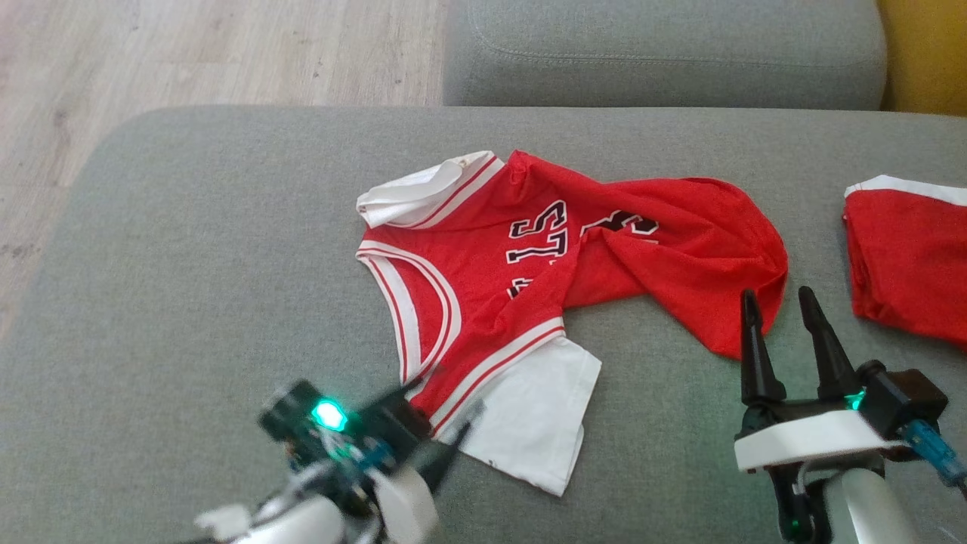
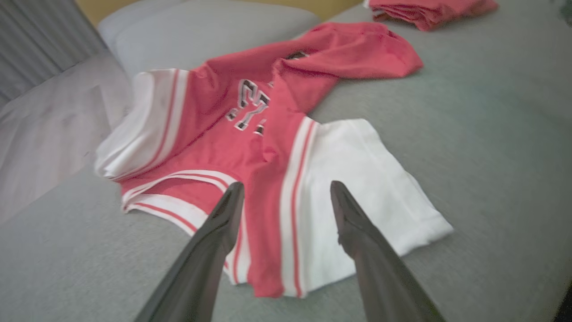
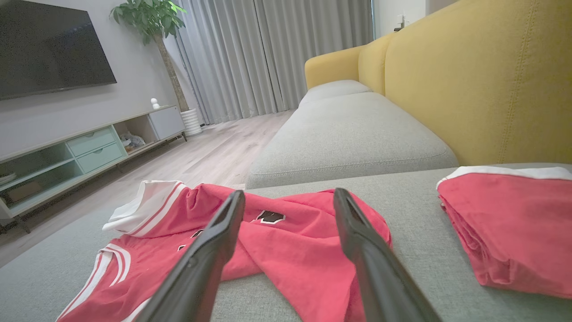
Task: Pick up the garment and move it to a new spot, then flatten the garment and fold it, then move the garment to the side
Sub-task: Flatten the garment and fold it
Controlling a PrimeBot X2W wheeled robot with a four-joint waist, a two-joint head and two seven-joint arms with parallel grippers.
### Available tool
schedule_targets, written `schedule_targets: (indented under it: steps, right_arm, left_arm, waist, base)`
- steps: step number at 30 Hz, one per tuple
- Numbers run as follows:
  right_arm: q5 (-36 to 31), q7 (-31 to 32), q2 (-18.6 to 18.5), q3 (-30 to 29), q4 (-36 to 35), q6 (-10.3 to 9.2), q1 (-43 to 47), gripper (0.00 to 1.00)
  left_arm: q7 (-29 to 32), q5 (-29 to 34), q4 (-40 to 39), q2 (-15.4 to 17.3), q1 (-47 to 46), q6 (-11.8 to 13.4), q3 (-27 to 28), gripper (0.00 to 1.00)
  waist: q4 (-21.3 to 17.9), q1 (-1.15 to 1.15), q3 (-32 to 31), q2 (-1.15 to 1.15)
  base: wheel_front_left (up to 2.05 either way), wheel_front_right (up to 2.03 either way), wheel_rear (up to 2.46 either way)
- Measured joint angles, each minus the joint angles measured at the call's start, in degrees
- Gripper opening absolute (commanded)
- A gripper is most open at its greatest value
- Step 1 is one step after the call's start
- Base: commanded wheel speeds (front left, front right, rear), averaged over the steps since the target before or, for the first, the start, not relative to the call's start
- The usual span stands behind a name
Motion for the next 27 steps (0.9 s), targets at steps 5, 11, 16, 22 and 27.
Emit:
schedule_targets:
  steps: [5,11,16,22,27]
  right_arm:
    - [0.0,0.0,0.0,0.5,-0.1,0.0,0.0,1.0]
    - [0.0,0.0,0.0,1.1,-0.2,0.0,0.0,1.0]
    - [-0.1,0.0,0.0,1.6,-0.6,0.0,0.0,1.0]
    - [-0.6,0.0,0.0,1.6,-1.3,0.0,-0.3,1.0]
    - [-0.6,0.0,0.0,1.9,-1.8,0.0,-1.5,1.0]
  left_arm:
    - [-6.2,-7.5,0.5,-1.0,1.3,6.6,10.3,1.0]
    - [-18.1,-16.0,3.4,-5.5,4.7,12.0,22.0,1.0]
    - [-20.5,-18.0,7.4,-6.8,6.3,10.2,23.3,1.0]
    - [-16.5,-13.1,14.0,-3.7,-1.4,5.4,19.6,1.0]
    - [-9.0,-9.4,20.0,0.8,-13.0,-1.8,16.3,1.0]
  waist:
    - [-0.4,0.01,0.4,0.0]
    - [-2.3,0.01,1.0,0.0]
    - [-4.3,0.01,1.9,0.0]
    - [-6.8,0.01,4.0,0.0]
    - [-9.2,0.02,6.9,0.0]
  base:
    - [0.0,0.0,0.0]
    - [0.0,0.0,0.0]
    - [0.0,0.0,0.0]
    - [0.0,0.0,0.0]
    - [0.0,0.0,0.0]
